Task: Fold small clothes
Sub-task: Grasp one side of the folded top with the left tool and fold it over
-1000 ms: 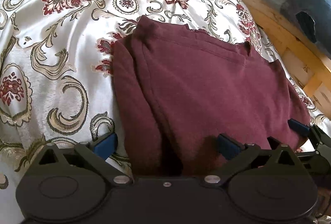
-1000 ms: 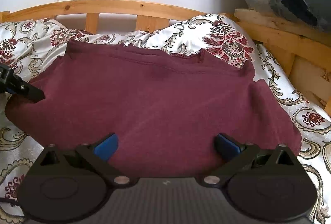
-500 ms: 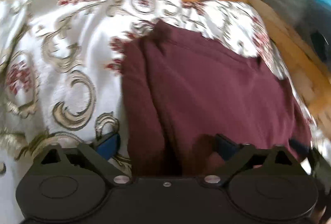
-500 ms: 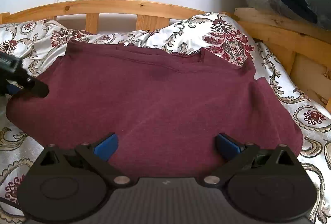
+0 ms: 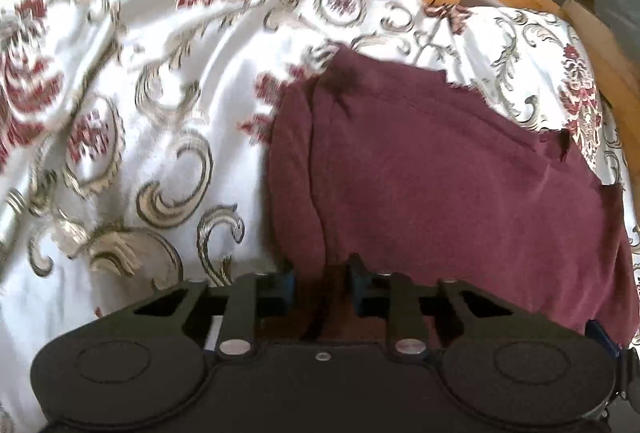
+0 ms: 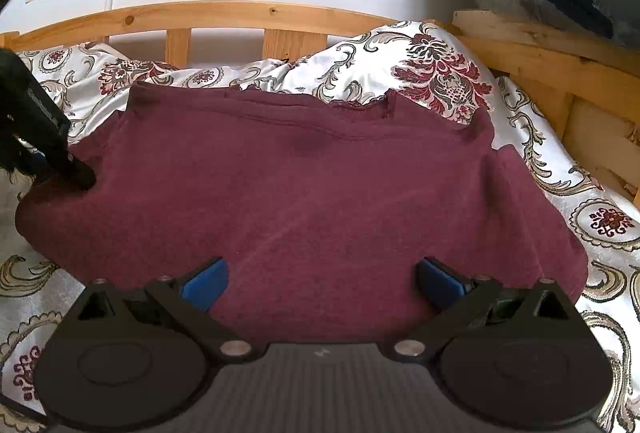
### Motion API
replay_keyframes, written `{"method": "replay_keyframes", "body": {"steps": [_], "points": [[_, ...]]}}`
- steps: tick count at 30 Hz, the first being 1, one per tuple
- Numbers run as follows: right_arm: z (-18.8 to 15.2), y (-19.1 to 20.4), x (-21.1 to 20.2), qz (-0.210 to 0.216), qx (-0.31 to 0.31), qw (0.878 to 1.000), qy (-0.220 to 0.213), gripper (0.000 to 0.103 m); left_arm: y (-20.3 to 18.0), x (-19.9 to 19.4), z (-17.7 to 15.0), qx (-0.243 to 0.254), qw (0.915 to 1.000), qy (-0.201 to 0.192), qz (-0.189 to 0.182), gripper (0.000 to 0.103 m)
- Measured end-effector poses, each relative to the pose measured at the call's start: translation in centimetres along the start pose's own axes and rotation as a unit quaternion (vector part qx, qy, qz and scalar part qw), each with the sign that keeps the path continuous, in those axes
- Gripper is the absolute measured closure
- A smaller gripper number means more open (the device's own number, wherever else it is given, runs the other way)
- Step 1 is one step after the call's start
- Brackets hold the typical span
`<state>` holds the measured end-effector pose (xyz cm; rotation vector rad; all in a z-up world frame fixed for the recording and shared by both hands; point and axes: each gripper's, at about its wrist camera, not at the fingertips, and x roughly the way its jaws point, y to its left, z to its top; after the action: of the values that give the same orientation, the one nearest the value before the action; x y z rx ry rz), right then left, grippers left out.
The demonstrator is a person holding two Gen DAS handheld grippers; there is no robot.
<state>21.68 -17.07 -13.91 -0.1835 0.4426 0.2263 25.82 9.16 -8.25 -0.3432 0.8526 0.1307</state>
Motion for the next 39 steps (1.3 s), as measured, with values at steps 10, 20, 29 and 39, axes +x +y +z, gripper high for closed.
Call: {"method": "replay_keyframes", "body": {"steps": [10,20,29,39], "points": [[1.1,-4.2,-6.0,-0.055,0.020,0.995,-0.081,0.000,-12.2,-7.4,2.0,0.175,0.9773,-0.111,-0.045,0.086],[-1.4,-7.6,-9.0,-0.080,0.004,0.995,-0.053,0.000,-26.8,-5.3,-1.5,0.348,0.9225,-0.078,-0.148,0.090],[-3.9,-8.2,-9.4,-0.069,0.024,0.997,-0.023,0.000,-28.5,-2.6,-4.4,0.365,0.9109,-0.011,-0.192,0.078],[-3.9,-7.9,-9.8,-0.077,0.040,0.996,-0.028,0.000,-22.1,-6.7,-1.1,0.235,0.8967,0.003,-0.375,0.003]]}}
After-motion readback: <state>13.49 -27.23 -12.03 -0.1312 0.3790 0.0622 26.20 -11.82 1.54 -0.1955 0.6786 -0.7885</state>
